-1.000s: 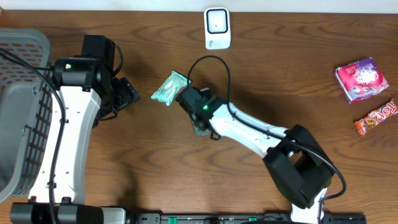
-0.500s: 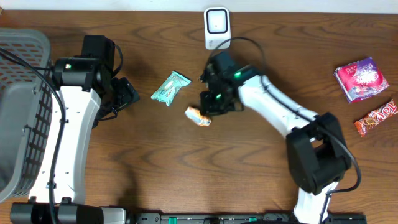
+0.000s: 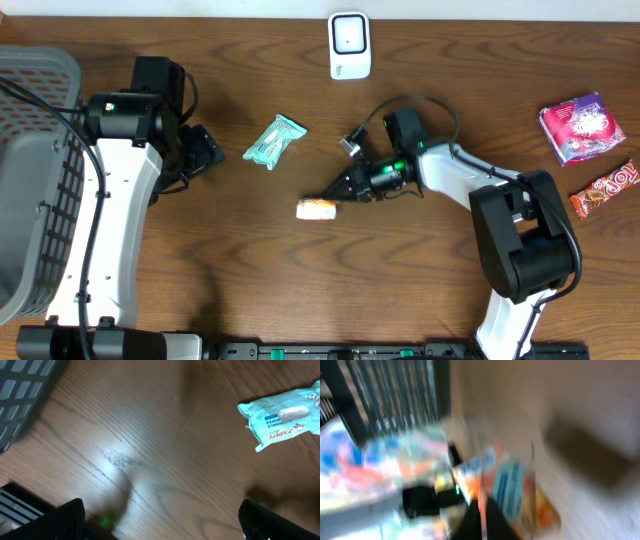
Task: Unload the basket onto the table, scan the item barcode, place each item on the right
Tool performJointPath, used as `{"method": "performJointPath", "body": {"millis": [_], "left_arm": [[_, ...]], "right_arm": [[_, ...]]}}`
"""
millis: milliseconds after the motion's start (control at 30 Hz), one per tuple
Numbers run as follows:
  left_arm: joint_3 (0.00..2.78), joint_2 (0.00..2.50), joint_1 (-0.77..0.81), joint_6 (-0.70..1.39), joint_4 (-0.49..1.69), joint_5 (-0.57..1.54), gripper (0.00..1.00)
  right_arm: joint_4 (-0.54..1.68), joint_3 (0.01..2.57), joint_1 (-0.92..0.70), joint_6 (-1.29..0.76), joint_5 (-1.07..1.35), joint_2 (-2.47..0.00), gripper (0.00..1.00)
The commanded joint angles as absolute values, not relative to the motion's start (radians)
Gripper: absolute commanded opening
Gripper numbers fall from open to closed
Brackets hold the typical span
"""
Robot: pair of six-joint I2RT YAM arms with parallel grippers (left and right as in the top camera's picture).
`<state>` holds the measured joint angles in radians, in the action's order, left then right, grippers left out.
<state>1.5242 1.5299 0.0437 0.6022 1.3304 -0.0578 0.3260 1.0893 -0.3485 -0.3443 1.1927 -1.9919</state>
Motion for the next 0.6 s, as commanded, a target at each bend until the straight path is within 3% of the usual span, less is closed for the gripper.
{"method": "performJointPath", "body": {"millis": [0, 300, 400, 567], "left_arm": [[1.52, 1.53, 0.042, 0.6, 1.334, -0.063, 0.98], [1.52, 1.53, 0.042, 0.6, 1.334, -0.063, 0.98], [1.52, 1.53, 0.042, 0.6, 1.334, -0.063, 0.98], [1.52, 1.53, 0.042, 0.6, 1.334, -0.063, 0.98]], "right_arm": [[0.192, 0.973, -0.274, -0.577, 1.308, -1.998, 0.01], [0.184, 0.852, -0.028, -0.557, 1.123, -1.998, 0.01], [0.186, 0.864, 0.033, -0.516, 1.08, -1.996, 0.13], [0.337, 0.962, 0.061, -0.444, 0.915, -1.974, 0.23]]}}
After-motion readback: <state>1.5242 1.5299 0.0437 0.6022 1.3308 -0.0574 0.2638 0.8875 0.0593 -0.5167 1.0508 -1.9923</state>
